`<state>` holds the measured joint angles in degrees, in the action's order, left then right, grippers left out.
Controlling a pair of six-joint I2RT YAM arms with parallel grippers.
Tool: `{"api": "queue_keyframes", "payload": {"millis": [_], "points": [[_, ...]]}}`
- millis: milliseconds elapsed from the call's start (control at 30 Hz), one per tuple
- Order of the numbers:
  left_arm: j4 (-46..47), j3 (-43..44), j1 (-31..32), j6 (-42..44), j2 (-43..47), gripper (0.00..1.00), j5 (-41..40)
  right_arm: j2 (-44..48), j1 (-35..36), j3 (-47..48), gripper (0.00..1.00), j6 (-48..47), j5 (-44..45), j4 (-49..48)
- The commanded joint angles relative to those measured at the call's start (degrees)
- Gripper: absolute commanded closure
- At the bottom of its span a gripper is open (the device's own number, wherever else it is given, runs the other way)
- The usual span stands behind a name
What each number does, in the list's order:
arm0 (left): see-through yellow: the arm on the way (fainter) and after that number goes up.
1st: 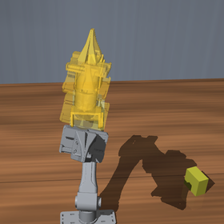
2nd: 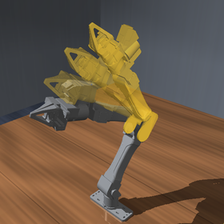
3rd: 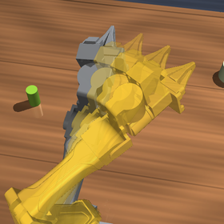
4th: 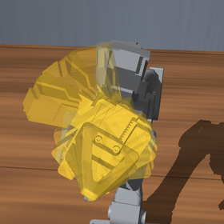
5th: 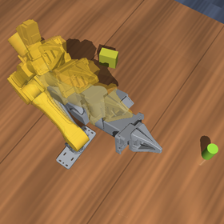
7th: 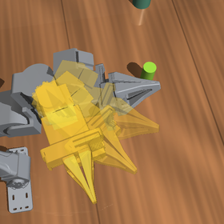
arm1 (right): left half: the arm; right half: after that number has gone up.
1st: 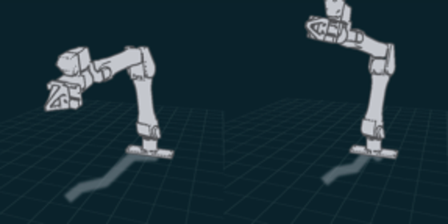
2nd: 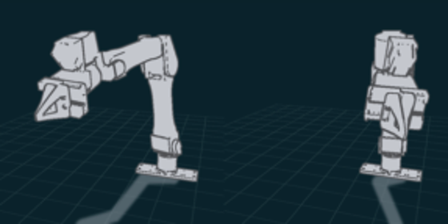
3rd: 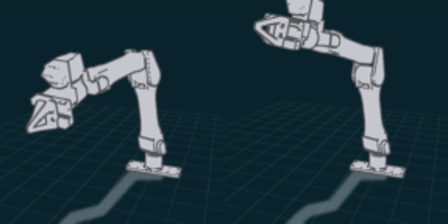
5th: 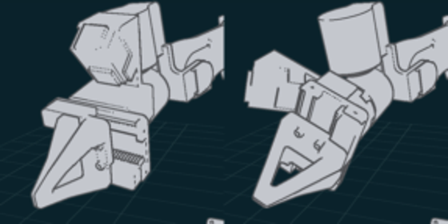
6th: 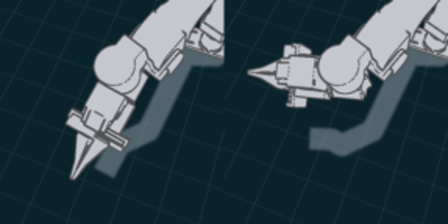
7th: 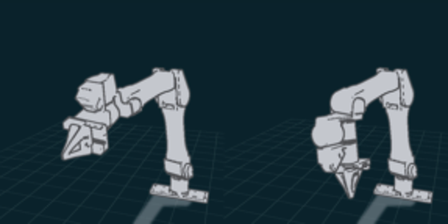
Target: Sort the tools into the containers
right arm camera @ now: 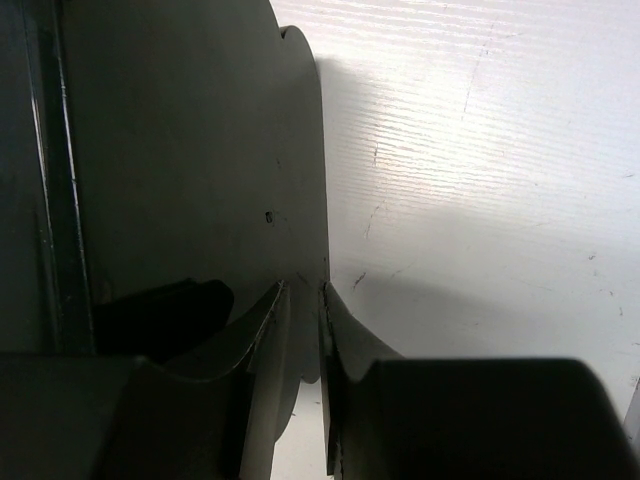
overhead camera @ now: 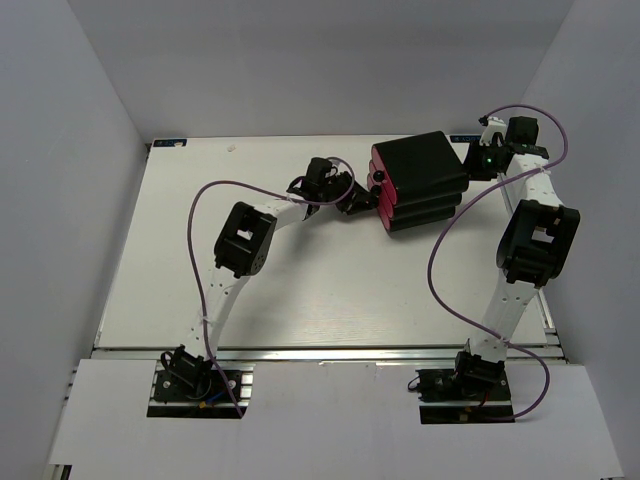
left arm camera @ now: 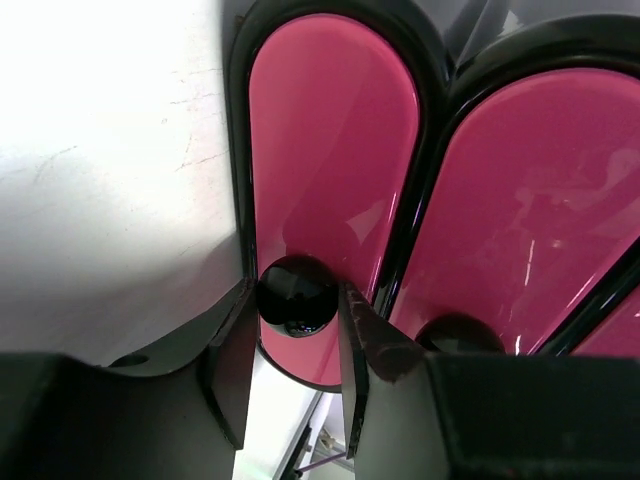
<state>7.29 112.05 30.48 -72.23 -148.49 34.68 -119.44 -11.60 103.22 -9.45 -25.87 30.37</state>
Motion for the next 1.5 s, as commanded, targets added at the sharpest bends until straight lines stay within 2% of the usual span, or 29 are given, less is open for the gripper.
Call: {"api": "queue_keyframes", "payload": {"millis": [0, 33, 100, 333, 433, 533, 633, 700, 800, 833, 867, 900, 1000, 1133, 1233, 1300, 1367, 1400, 1433, 1467], "points": [[-0.26, 1.16, 0.37, -0.02, 0.56, 0.73, -0.84, -0.09, 1.05, -0.56, 0.76, -0.48, 0.47, 1.53], [-0.17, 0.54, 0.46, 0.07, 1.00, 0.82, -0.66, -0.18, 0.96, -0.48, 0.76, -0.48, 0.55, 1.45], [0.44, -2.61, 0.20, 0.68, 3.19, 0.86, -0.84, -0.27, 1.05, -0.48, 0.76, -0.57, 0.90, 1.53], [0.09, -17.99, -2.52, 5.16, 14.51, 0.85, -4.87, -0.09, 0.96, -0.56, 0.76, -0.92, 1.96, 1.88], [0.80, -25.11, -4.63, 5.87, 17.96, 0.79, -6.90, -0.09, 1.05, -0.65, 0.76, -0.92, 2.14, 1.89], [0.45, -28.37, -6.48, 6.48, 20.60, 0.67, -7.52, -0.09, 1.05, -0.83, 0.76, -0.83, 2.31, 1.80], [-0.87, -29.25, -7.36, 7.71, 22.18, 0.56, -8.04, -0.09, 1.05, -0.91, 0.76, -1.00, 2.66, 1.88], [-2.10, -28.82, -7.54, 8.85, 22.36, 0.46, -7.96, -0.01, 0.96, -0.91, 0.76, -1.18, 2.49, 1.89], [-3.94, -27.24, -7.63, 10.52, 22.62, 0.29, -7.69, 0.34, 1.05, -0.74, 0.59, -1.71, 1.96, 1.97], [-4.56, -26.63, -7.63, 10.96, 22.97, 0.26, -8.74, 0.95, 0.96, -0.65, 0.49, -1.80, 2.14, 1.97], [-6.48, -26.45, -7.71, 12.01, 23.50, 0.24, -9.62, 1.31, 0.96, -0.65, 0.45, -1.80, 3.18, 1.71], [-6.93, -26.18, -7.89, 12.54, 24.81, 0.23, -10.58, 1.83, 0.87, -0.74, 0.36, -1.88, 3.71, 1.01], [-13.16, -25.31, -8.94, 15.44, 27.36, 0.22, -15.06, 4.12, 0.52, -1.00, 0.28, -2.15, 7.40, -1.79], [-21.69, -22.32, -9.91, 20.80, 32.63, 0.19, -23.06, 7.80, 0.35, -0.92, 0.25, -3.20, 14.60, -6.88], [-27.23, -20.56, -10.61, 24.32, 34.83, 0.22, -28.08, 9.83, 0.35, -0.30, 0.25, -4.52, 19.35, -10.93], [-28.91, -20.99, -11.49, 25.55, 37.30, 0.34, -29.31, 10.89, 0.35, 0.14, 0.26, -5.22, 20.86, -12.96], [-28.74, -23.36, -12.80, 26.26, 40.27, 0.48, -29.23, 12.64, 0.35, 0.05, 0.26, -6.27, 20.60, -15.94], [-28.65, -24.24, -13.16, 26.43, 41.34, 0.64, -29.05, 13.52, 0.35, -0.12, 0.27, -6.71, 19.55, -17.09], [-28.99, -26.34, -13.77, 26.78, 42.48, 0.72, -29.05, 15.27, 0.43, -0.73, 0.28, -7.24, 17.63, -17.97], [-29.35, -27.31, -14.65, 27.57, 43.71, 0.81, -29.40, 16.50, 0.43, -1.43, 0.30, -8.55, 11.25, -20.07]]}}
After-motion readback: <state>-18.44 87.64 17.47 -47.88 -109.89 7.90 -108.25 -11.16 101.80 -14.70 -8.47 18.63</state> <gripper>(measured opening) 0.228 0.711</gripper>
